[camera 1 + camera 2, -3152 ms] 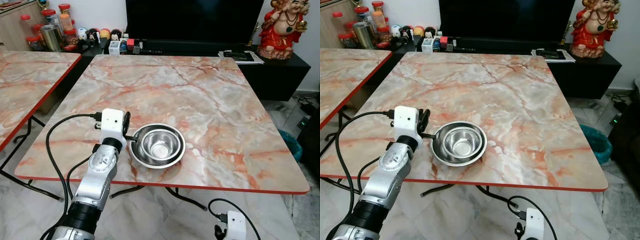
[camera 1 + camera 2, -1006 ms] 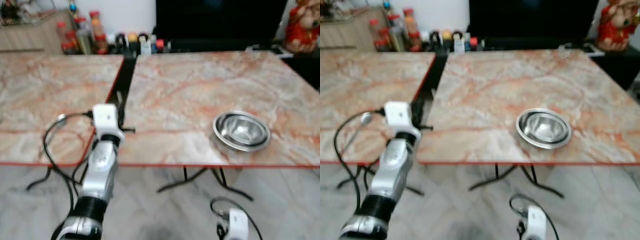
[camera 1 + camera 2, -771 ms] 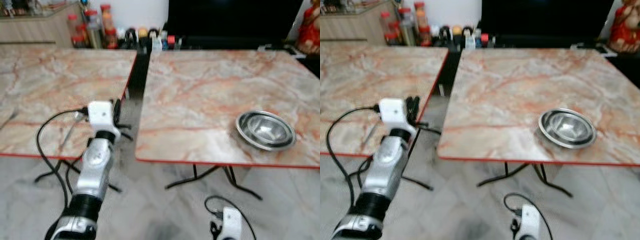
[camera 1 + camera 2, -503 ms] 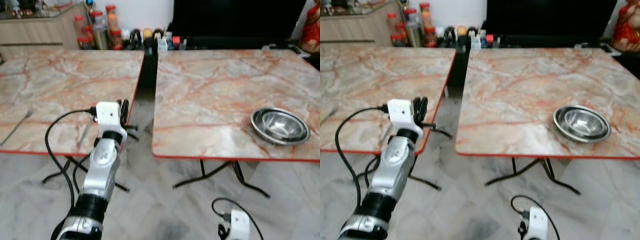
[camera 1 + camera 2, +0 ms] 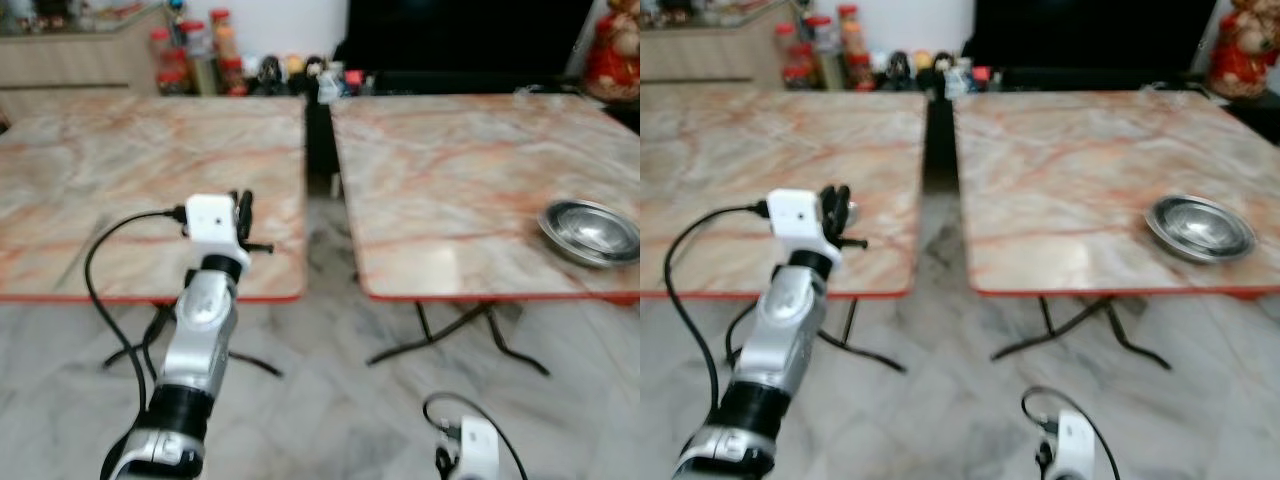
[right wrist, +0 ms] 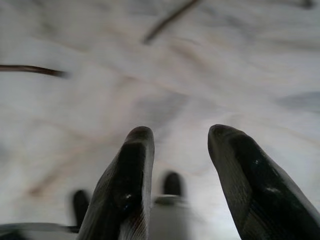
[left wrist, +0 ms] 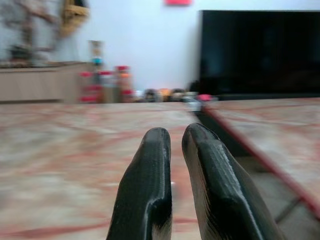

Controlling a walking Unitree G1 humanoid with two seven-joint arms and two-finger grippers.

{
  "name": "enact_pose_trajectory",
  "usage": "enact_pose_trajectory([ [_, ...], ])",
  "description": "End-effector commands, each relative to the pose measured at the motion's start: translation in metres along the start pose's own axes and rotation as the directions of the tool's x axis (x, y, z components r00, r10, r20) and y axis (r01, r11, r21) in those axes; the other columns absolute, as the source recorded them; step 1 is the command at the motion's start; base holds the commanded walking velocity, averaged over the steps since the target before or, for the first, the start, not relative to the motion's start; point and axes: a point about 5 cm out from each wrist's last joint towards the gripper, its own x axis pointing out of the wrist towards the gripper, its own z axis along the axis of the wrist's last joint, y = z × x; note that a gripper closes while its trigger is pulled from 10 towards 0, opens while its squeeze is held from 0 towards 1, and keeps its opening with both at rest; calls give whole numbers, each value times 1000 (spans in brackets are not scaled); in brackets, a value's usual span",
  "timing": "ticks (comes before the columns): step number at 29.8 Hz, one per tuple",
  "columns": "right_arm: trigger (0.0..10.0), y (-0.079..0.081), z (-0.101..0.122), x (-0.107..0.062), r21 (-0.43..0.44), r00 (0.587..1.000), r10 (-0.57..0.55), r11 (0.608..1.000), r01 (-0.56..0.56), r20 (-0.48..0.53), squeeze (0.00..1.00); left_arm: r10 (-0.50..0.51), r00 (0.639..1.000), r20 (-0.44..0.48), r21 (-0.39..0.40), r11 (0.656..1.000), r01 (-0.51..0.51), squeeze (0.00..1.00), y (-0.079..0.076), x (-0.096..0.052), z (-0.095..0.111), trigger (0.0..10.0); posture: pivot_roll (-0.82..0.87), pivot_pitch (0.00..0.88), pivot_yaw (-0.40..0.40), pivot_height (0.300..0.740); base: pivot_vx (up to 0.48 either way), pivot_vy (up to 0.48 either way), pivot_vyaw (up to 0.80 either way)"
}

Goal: Setting the table

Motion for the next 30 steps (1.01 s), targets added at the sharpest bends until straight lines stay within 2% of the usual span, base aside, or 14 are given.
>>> enact_pose_trajectory([
  [1, 10000, -7, -1, 0, 2, 1000, -18, 1000, 18, -6, 0, -24, 999, 22, 2, 1000, 24, 0, -10, 4, 7, 10000, 67, 0, -4, 736, 0, 394, 0],
  [13, 10000, -5, -1, 0, 1, 1000, -14, 1000, 14, -7, 0, -22, 1000, 19, 5, 1000, 22, 0, -8, 2, 7, 10000, 72, 0, -4, 736, 0, 393, 0],
  [19, 10000, -4, -2, -1, -2, 1000, -10, 1000, 10, -7, 0, -29, 999, -46, 22, 999, 30, 0, -5, -6, -9, 10000, 74, 0, -2, 736, 0, 394, 0],
  [22, 10000, -4, -2, -1, -3, 1000, -10, 1000, 10, -9, 0, -20, 994, -112, 53, 998, 26, 0, 4, -18, -27, 10000, 72, 0, 1, 736, 0, 394, 0],
  [24, 10000, -4, -3, -1, -3, 1000, -10, 1000, 10, -10, 0, -15, 992, -127, 61, 998, 23, 0, 8, -22, -31, 10000, 71, 0, 3, 736, 0, 394, 0],
  [25, 10000, -4, -3, -1, -3, 1000, -10, 1000, 10, -10, 0, 2, 989, -149, 75, 997, 10, 0, 15, -27, -36, 10000, 71, 0, 3, 736, 0, 394, 0],
  [30, 10000, -4, -3, -1, -7, 1000, -7, 1000, 7, -14, 0, 48, 978, -204, 113, 993, -25, 0, 33, -40, -50, 10000, 81, 0, 4, 736, 0, 395, 0],
])
